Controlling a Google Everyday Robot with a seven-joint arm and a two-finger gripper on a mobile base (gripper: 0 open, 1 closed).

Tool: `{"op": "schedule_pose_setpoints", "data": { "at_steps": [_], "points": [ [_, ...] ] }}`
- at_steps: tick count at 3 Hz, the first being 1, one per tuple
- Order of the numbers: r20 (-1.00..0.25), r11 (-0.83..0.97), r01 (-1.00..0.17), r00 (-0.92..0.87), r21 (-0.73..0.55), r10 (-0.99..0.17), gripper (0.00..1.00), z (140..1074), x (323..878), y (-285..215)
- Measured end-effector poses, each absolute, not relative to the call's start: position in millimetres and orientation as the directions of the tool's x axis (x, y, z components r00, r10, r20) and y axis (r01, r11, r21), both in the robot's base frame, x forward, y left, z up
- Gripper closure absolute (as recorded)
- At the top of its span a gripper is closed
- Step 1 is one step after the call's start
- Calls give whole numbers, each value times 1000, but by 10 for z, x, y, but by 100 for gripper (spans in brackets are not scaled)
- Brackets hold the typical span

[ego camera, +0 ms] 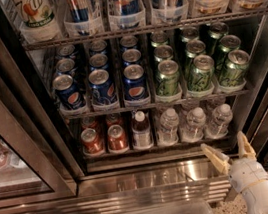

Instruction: Pick water bottle from bottom shelf of fridge

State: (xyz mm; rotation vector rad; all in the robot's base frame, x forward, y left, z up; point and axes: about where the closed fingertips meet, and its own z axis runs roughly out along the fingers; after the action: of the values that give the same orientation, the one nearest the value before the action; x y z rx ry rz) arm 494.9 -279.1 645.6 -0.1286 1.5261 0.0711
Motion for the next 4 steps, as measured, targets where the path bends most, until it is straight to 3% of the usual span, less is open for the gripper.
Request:
{"op": "schedule_pose_setpoints", "data": {
  "at_steps": [1, 2, 3, 4],
  "points": [
    [-998, 991, -127, 45, -40, -34, 38, 6455, 4953, -2789],
    [-998, 990, -133, 52, -47, -40, 39, 6447, 4996, -2770],
    [-997, 989, -136, 59, -57, -50, 26, 6421, 5067, -2750],
    [-997, 991, -122, 62, -59, -52, 26, 6384, 5166, -2773]
  ]
}}
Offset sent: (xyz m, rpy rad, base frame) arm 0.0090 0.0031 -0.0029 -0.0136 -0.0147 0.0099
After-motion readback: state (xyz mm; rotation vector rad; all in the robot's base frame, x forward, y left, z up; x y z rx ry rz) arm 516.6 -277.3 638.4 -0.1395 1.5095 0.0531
